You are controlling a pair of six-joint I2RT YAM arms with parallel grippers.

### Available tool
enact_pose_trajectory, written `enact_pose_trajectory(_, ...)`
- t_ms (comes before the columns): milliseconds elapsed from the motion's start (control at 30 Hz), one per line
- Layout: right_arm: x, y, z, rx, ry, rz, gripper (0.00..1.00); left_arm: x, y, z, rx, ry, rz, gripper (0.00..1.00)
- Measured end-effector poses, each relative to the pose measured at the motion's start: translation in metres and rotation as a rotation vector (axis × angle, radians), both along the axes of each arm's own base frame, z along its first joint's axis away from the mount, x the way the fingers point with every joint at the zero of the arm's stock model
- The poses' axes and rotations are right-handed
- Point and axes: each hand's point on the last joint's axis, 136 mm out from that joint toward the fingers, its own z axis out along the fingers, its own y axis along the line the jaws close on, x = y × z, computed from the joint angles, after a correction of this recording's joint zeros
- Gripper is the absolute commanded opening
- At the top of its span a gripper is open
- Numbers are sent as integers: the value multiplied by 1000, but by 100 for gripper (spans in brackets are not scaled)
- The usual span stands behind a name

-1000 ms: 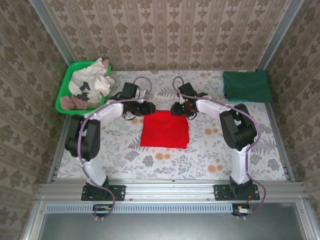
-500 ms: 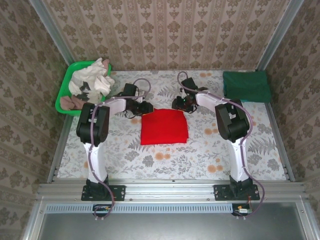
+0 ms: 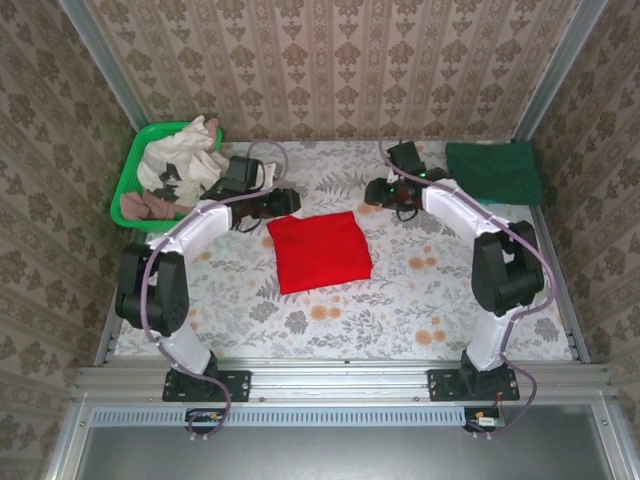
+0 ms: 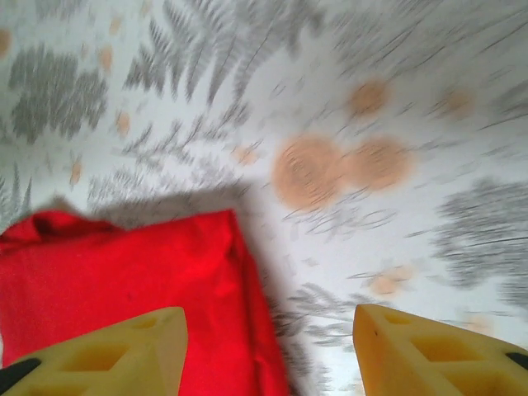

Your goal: Fold and stack the t-shirts

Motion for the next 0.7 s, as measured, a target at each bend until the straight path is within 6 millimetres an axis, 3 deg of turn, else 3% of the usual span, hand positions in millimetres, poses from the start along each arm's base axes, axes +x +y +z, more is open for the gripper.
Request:
enact_pose_trajectory(100,17,-58,12,-102,-34,-128,60,-10,-37,10,10,-41,-71,48)
enact_pose_trajectory(167,30,-108,12,-165,-30,-236,61,-18,-68,0,16,-30,-135,48)
enact_pose_trajectory(267,51,-177,5,-220,-9,-376,60,-27,-99,-37,49,28,-199,47)
enact_pose_trajectory(367,75,-234,-9,-254,14,-467,59,-35,-114,-85,104,111,-237,45)
enact_pose_trajectory(467,96,-273,-26,-297,40,-511,63,-42,-113,-125,152,186,-248,45)
enact_pose_trajectory(567,115,-289,-41,-335,48,-508,65,-40,-112,-122,154,173,-246,45)
enact_pose_trajectory(700,143,-295,-58,-312,59,-490,67,-42,-105,-125,163,170,-245,45)
